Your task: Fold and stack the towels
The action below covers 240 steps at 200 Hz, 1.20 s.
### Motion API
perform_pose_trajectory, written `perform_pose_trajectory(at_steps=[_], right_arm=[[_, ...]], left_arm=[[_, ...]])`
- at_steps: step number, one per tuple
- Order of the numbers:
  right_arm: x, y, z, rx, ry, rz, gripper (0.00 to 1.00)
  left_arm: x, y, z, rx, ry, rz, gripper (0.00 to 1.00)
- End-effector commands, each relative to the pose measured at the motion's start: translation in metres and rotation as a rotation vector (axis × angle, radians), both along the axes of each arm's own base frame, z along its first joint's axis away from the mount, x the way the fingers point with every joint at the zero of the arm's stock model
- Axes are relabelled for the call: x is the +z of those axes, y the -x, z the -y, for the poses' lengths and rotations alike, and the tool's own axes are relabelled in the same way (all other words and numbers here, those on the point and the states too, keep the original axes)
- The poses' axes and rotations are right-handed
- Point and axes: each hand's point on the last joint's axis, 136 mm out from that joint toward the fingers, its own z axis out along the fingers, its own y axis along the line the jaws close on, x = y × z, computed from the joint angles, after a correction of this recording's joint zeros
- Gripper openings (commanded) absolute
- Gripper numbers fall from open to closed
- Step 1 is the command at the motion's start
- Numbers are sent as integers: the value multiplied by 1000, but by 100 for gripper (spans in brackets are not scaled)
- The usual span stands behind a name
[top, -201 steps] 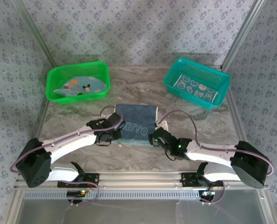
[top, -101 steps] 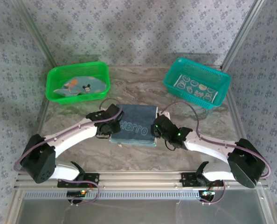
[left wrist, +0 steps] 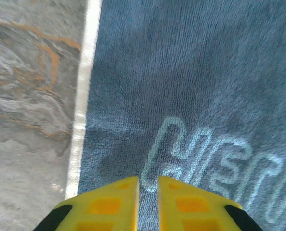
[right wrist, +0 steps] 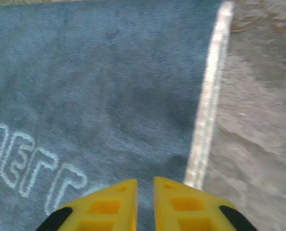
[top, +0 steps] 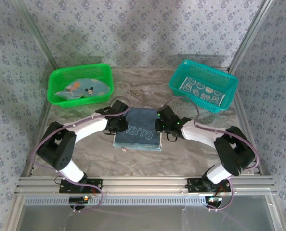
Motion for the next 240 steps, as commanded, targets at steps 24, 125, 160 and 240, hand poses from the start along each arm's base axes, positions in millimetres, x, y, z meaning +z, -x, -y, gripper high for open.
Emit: perform_pose_trajectory(at_steps=[24,125,160,240], right_arm=[[-38,18,-16,122,-12,-117,14],[-29,62,19,142,44,-145,15],[-2,28,15,108,7,-87,14],[-5,-53,30,8,38,-98,30]], left_arm=[[-21,31,2,-5,11,-78,16],[9,76,-3,-24,13,-71,20],[38,17,-7,-3,50,20,21],[10,-74,-22,35,-12,36,28]])
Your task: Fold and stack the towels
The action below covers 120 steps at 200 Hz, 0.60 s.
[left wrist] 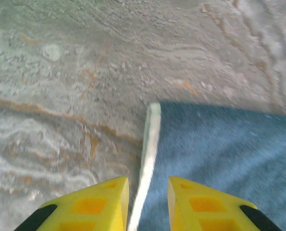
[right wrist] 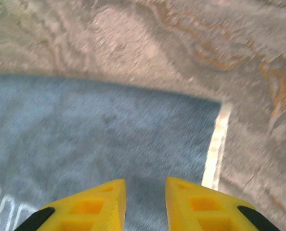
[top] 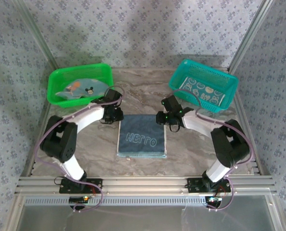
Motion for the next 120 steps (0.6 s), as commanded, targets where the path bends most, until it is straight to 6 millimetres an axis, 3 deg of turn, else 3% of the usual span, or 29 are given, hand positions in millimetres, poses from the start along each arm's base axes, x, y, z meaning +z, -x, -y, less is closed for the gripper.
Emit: perform_pose_trajectory(at_steps=[1,36,120], right_arm=[[-11,-13,9,-2,39,-40,30],[-20,-33,13,-3,52,-64,32],[-54,-41,29,-16,120,-128,29]], left_arm=[[-3,-16,4,-41,-15,18,28],[-14,-27,4,-46,-46,9,28],[-40,-28,-6,-40,-129,-40,28]])
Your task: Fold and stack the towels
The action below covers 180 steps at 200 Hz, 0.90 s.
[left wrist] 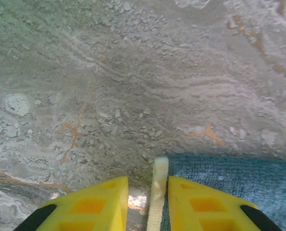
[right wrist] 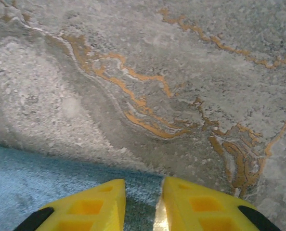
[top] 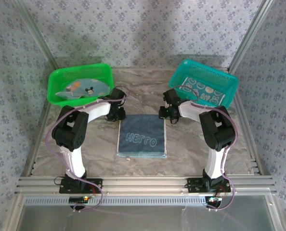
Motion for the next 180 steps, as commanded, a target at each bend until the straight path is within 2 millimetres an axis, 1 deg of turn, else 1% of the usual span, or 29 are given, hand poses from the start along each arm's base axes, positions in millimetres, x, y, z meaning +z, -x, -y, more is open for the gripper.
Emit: perform_pose_trajectory(at_steps=[1,15,60,84,103,118,135,150,180], right_arm=[[-11,3,8,12,48,-37,29],[-11,2,9,20,56,-31,29],[9,-3,9,18,29,12,36],[20,-7,10,11,17,40,37],[23,-8,12,3,13,47,38],[23,-9,14,-2,12,47,38],[24,-11,15,-7,13,54,39],[19,-11,14,-3,15,43,41],[2,-8,9,15,3,-6,40]], left_arm=[[-5,-3,-7,-4,-44,-9,28],[-4,-4,-6,-3,-39,-10,28],[7,-10,2,-4,-3,14,32],[13,-14,5,-5,13,30,35],[19,-18,8,-4,34,46,35],[23,-19,11,-3,47,57,35],[23,-21,11,-4,48,57,35],[18,-21,11,-5,46,44,35],[5,-17,11,-3,41,12,35]])
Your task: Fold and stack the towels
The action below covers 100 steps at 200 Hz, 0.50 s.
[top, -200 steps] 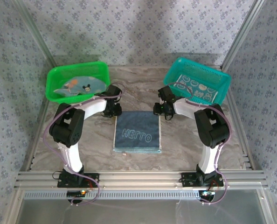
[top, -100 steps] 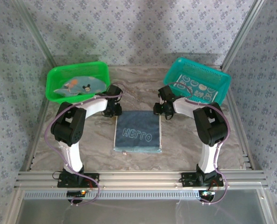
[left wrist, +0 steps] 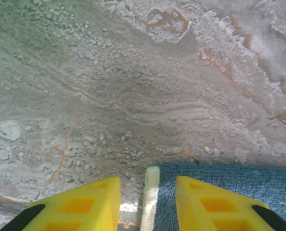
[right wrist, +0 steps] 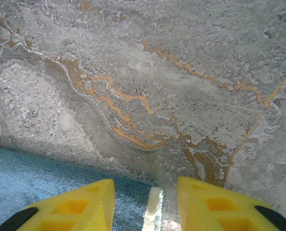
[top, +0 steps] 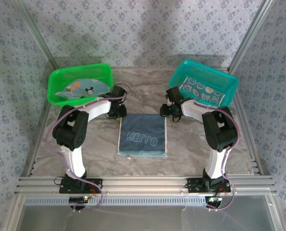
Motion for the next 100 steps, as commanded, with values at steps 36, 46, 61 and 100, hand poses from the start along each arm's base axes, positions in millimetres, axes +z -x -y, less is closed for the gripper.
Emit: perform_pose_trajectory(at_steps=[36,46,61,100], right_arm=[[-20,9,-6,31,3,-58,38],[-22,11,-7,35,4,-63,33],[-23,11,-7,39,4,-65,28],[-20,10,-10,44,-9,-61,13]], left_arm=[[-14,1,2,2,9,-37,35],[-16,3,3,0,11,-42,35],[-19,4,4,-2,11,-47,33],[-25,8,8,-10,9,-61,28]])
